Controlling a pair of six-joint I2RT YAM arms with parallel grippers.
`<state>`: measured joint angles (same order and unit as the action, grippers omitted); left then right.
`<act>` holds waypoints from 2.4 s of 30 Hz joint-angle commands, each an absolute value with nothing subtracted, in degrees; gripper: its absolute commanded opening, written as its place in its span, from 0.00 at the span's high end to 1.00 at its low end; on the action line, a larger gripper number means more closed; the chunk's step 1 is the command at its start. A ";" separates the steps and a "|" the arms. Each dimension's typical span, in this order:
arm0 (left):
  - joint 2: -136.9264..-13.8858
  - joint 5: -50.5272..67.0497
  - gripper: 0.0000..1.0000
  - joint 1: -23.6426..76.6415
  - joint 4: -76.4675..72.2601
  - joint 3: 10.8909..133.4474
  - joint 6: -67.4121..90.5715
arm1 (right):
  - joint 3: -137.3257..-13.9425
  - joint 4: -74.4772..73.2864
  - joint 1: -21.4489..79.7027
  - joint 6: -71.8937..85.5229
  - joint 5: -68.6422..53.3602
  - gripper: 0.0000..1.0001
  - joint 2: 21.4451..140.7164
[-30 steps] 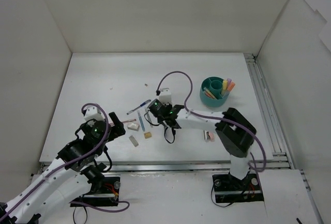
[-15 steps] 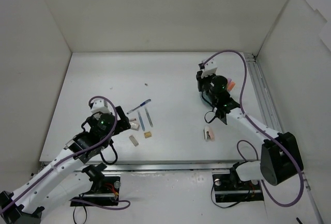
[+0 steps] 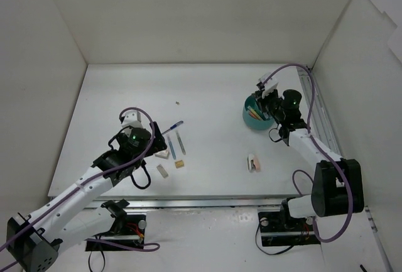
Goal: Sort the stationery into containers
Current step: Place the pen in the storage box, then pick up the pen from the center of the board.
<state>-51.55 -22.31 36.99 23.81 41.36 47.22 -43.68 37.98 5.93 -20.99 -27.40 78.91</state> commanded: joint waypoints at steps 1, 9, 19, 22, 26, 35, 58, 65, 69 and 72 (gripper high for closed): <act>-52.12 -21.09 0.00 36.47 19.42 44.56 45.97 | -44.30 43.86 5.01 -24.43 -34.89 0.99 80.15; -50.01 -21.36 0.00 35.95 17.32 42.10 46.49 | -47.89 43.77 2.99 -25.48 -41.39 0.98 82.79; -48.08 -23.03 0.00 35.95 18.28 41.31 46.93 | -47.55 43.59 1.94 -27.95 -45.79 0.92 84.99; -47.90 -23.20 0.00 35.95 18.19 40.87 47.37 | -47.02 43.59 0.88 -27.34 -46.32 0.84 85.17; -48.16 -23.55 0.00 35.95 18.19 40.87 47.81 | -45.97 43.59 0.79 -26.28 -48.43 0.77 84.20; -49.22 -23.12 0.00 35.95 17.67 41.66 47.46 | -44.48 43.77 -1.58 -23.91 -49.48 0.58 82.28; -88.84 -4.74 0.00 34.19 13.27 64.59 42.10 | -39.71 28.94 2.28 9.58 -13.46 0.02 49.48; -99.83 -4.83 0.06 35.33 18.72 73.29 43.42 | -42.63 20.92 2.37 11.25 -10.64 0.02 51.07; -102.04 -7.81 0.11 35.86 22.14 74.27 45.61 | -41.75 21.27 2.37 10.28 -9.67 0.02 50.71; -102.39 -10.54 0.11 35.86 23.64 74.09 47.10 | -41.75 20.92 2.64 10.11 -8.27 0.02 50.80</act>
